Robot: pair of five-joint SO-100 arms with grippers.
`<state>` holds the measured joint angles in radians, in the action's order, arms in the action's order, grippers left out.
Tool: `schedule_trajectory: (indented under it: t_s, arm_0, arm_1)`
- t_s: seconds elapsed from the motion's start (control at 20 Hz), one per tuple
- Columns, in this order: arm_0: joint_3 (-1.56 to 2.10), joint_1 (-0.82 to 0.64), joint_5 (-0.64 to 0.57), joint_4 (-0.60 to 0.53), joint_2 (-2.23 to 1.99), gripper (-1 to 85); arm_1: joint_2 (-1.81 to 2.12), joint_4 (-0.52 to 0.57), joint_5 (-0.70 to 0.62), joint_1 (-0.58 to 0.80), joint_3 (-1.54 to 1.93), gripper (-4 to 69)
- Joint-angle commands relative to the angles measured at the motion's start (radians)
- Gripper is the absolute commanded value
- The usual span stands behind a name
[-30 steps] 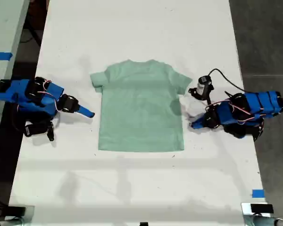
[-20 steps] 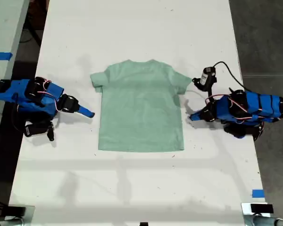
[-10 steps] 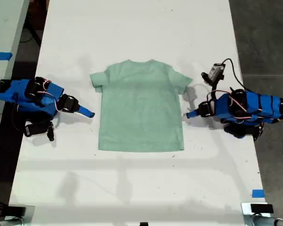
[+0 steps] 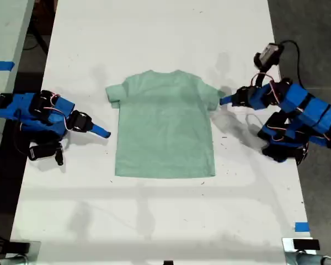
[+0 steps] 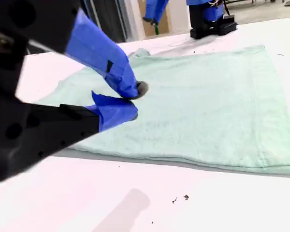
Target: Fold t shirt
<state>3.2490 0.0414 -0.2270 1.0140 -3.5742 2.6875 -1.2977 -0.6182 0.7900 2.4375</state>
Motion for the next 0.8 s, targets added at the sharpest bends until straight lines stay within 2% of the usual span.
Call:
schedule_trajectory:
  t_s: [0.0,0.2,0.25,0.35,0.75]
  arm_0:
    - [0.041,-0.002,-0.003,0.003,-0.008,2.5]
    - [0.041,-0.002,-0.003,0.003,-0.008,2.6]
    - [0.041,0.000,-0.003,0.003,-0.008,2.6]
    - [0.041,-0.002,-0.003,0.003,-0.008,2.6]
    - [0.041,-0.002,-0.003,0.003,-0.008,2.6]
  arm_1:
    - [-0.357,0.058,-0.095,0.184,-0.252,36.5]
    - [-0.623,0.238,-0.075,0.273,-0.270,33.8]
    - [-0.667,0.302,-0.054,0.273,-0.253,30.9]
    - [-0.742,0.388,0.008,0.264,-0.249,18.3]
    - [-0.833,0.505,0.106,0.156,-0.264,16.3]
